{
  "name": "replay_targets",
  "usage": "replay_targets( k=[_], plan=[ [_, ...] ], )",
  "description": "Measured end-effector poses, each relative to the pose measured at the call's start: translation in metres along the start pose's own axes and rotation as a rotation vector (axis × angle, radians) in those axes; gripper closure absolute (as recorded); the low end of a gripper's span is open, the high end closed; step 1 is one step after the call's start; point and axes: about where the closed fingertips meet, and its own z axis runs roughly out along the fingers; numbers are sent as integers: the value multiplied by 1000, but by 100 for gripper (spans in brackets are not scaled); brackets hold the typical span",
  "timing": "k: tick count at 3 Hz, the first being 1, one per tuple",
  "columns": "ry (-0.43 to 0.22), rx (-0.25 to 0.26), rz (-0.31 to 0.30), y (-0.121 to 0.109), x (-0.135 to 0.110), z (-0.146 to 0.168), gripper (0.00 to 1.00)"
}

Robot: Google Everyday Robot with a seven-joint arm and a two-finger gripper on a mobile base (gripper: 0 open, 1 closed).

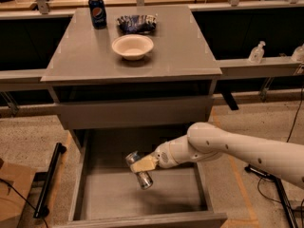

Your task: Place redbull can into middle drawer

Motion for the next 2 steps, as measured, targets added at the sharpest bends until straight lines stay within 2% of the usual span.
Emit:
replay_targets(
  k=[1,2],
  plan=[
    [-94,-23,-73,23,-17,-22,0],
    [-94,-23,-73,23,-17,-22,0]
  ],
)
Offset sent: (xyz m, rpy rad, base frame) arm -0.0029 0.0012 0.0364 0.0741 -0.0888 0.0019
